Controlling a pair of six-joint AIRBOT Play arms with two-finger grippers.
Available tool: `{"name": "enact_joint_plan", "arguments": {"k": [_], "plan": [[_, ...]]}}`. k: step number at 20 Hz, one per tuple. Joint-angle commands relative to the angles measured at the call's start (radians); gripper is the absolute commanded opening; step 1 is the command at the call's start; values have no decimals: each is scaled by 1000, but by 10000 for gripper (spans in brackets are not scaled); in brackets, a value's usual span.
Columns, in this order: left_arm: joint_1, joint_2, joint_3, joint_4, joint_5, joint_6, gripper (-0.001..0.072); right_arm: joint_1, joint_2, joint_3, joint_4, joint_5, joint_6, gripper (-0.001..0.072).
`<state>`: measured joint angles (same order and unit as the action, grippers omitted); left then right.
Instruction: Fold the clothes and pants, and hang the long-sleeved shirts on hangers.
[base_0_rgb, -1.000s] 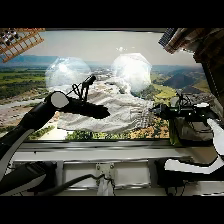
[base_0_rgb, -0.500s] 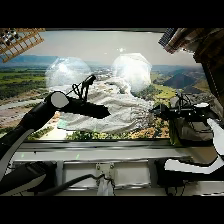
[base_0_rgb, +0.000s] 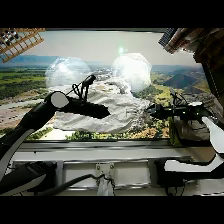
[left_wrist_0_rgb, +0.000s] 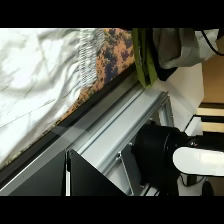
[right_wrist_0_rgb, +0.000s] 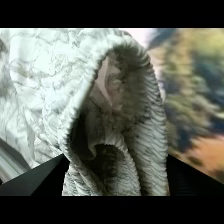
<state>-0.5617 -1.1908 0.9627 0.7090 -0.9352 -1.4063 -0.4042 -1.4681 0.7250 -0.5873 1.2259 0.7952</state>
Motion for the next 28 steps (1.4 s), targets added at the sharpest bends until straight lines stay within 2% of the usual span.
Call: {"name": "enact_joint_plan", "arguments": {"k": [1,3,4,7,9,14,18,23,28], "plan": [[1,0,0,0,0,0,20,73,-5,0,47,-22,4,674],[1,0,0,0,0,0,20,108,-5,0,61,-48,6,593],[1,0,0,1,0,0,20,128,-5,0,68,-61,8,527],[1,0,0,0,0,0,20,184,-5,0,69,-90,28,455],[1,0,0,1,0,0,20,222,-5,0,70,-109,49,445],[1,0,0,1,0,0,20,304,-6,0,71,-188,98,267],[1,0,0,24,0,0,20,336,-11,-1,79,-224,120,35],[2,-8,0,112,11,-1,21,335,-8,0,67,-188,213,35],[1,-116,-1,155,-23,-10,20,335,-8,0,-50,-169,341,34]]}}
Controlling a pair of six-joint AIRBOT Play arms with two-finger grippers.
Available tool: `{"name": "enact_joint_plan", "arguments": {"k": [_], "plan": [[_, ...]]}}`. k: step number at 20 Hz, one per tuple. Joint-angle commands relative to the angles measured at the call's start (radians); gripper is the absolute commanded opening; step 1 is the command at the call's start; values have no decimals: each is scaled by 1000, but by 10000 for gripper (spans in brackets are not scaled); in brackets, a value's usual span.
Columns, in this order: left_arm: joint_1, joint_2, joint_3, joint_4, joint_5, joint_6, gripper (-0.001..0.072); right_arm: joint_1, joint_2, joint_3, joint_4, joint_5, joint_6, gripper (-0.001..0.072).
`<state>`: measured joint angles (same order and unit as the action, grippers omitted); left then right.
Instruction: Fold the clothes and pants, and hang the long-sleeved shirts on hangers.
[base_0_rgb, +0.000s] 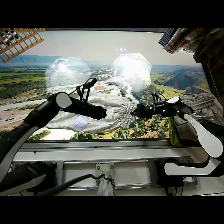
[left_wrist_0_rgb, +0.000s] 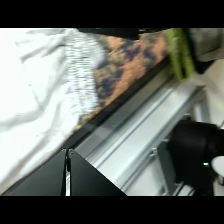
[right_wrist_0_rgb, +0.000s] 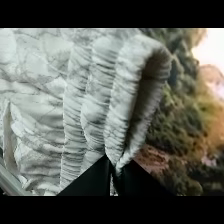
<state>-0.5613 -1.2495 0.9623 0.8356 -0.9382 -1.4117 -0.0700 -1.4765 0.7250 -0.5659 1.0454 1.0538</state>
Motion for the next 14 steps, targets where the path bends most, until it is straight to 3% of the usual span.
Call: {"name": "enact_joint_plan", "arguments": {"k": [1,9,14], "plan": [[0,-88,0,29,-23,-17,19,1,0,0,-84,11,100,34],[0,-208,0,24,17,-26,18,-168,9,160,-115,126,256,33],[0,-248,0,-96,142,-24,9,-186,8,383,-328,258,394,33]]}}
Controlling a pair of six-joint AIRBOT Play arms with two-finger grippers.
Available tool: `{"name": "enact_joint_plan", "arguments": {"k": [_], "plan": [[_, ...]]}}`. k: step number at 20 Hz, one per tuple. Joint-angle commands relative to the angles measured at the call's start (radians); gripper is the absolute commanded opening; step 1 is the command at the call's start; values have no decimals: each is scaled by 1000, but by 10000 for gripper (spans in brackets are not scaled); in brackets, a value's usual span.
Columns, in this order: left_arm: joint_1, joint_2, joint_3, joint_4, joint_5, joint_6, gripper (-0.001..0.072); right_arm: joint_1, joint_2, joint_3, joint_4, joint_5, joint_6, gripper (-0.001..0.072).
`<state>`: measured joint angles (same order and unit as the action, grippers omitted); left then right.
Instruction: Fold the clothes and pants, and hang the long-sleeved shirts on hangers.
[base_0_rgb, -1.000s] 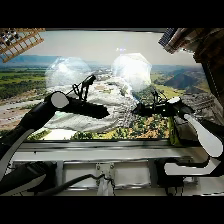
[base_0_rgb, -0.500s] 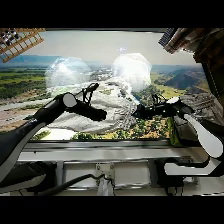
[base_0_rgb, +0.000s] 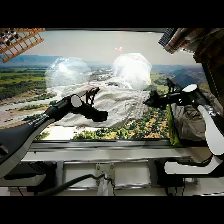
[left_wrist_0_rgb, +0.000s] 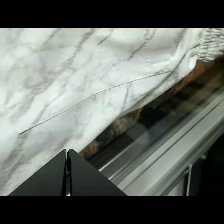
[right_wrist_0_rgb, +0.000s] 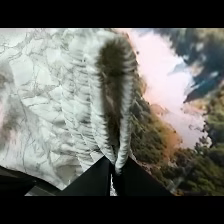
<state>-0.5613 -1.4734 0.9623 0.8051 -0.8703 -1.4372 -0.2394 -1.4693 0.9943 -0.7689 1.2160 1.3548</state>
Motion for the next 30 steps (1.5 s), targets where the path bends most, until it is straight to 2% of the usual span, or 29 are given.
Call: {"name": "enact_joint_plan", "arguments": {"k": [1,4,8,12,15,21,30], "plan": [[0,-33,0,-66,97,1,8,-16,1,154,-175,118,113,33],[-4,-66,2,-79,134,0,8,-16,1,256,-259,199,154,33],[-49,-130,19,-129,180,0,8,-15,0,319,-256,261,204,33],[-103,-200,93,-129,182,-11,7,-15,-1,332,-258,318,208,33],[-116,-229,120,-129,175,-43,7,-15,-1,348,-264,326,219,33],[-122,-230,120,-130,155,-53,7,-15,-19,460,-300,328,259,34],[-162,-230,120,-130,159,-61,7,-15,-23,519,-282,339,261,34]]}}
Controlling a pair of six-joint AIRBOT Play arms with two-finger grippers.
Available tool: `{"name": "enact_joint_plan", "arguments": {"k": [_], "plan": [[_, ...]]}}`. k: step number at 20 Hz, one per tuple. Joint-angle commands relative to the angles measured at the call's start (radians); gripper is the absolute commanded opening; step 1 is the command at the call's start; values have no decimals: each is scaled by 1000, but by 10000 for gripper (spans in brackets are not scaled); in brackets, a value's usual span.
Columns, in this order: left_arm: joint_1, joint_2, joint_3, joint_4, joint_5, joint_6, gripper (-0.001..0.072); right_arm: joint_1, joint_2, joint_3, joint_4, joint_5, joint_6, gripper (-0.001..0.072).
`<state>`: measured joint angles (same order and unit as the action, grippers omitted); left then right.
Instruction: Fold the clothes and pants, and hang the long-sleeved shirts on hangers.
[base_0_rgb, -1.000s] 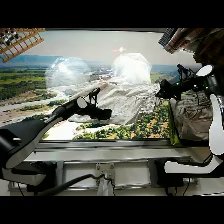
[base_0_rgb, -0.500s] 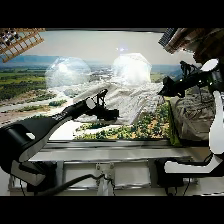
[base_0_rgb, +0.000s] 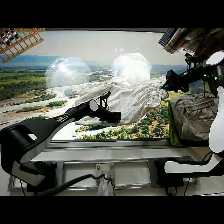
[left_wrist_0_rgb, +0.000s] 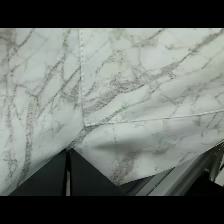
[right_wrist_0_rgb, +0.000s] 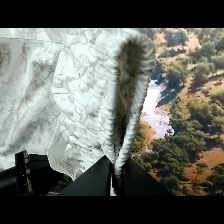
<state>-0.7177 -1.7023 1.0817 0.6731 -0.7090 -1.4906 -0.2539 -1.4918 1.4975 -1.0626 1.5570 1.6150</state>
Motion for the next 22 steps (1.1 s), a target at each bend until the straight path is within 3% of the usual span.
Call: {"name": "enact_joint_plan", "arguments": {"k": [1,5,9,13,22], "plan": [[-6,-1,1,1,-6,-7,7,-1,0,22,15,-2,0,34],[-6,0,1,-11,-17,-7,7,-1,0,40,16,-3,-15,34],[-6,-1,1,-24,-28,-7,7,5,0,42,19,-12,-92,34],[-6,-1,1,-24,-28,-14,7,55,-3,42,20,-107,-146,35],[-5,-1,1,-24,-24,-45,8,93,-30,42,9,-157,-143,35]]}}
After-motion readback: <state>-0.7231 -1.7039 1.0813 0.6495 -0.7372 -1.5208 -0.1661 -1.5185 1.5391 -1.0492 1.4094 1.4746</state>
